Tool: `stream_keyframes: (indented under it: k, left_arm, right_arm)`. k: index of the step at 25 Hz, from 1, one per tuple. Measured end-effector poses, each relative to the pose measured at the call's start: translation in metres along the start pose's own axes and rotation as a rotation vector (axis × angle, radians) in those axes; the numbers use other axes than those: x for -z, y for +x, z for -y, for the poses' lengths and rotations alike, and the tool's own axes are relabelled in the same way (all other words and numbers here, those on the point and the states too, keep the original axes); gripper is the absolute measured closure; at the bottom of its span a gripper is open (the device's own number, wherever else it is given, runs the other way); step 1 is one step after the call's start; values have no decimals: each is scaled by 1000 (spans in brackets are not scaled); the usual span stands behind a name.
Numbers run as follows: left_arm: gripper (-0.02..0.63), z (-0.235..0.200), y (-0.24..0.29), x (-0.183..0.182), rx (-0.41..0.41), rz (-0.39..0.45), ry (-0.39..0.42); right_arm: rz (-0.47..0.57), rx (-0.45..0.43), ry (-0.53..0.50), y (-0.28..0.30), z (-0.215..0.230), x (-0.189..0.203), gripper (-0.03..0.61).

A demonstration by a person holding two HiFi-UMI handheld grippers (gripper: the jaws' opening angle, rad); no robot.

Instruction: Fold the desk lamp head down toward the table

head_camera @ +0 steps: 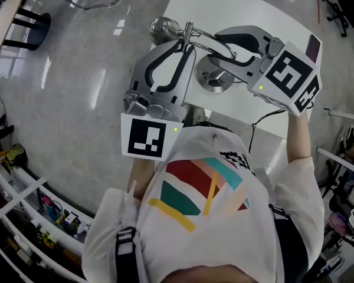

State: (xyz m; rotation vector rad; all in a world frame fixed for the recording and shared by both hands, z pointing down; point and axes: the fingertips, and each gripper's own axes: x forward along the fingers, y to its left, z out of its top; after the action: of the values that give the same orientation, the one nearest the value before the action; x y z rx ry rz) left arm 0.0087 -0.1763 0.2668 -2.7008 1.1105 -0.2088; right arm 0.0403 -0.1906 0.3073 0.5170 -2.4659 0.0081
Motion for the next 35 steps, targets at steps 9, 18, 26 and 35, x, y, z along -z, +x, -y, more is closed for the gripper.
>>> stream_keyframes:
  k: [9,18,26,35]
  left_arm:
    - [503,-20,1,83,-106,-138,-105]
    - [503,4,12,172,-21,-340,-216]
    - [501,25,20,199,58,-394,-284]
    - [500,28,21,202,69,-358,-340]
  right_arm:
    - [-195,-60,-63,47,-5,18,414]
    - [-461,-155,-81,90,-11,55,414]
    - [-621,-184,-131,99,-12,75,414]
    - [-591,-215,-131,108,-21,75,414]
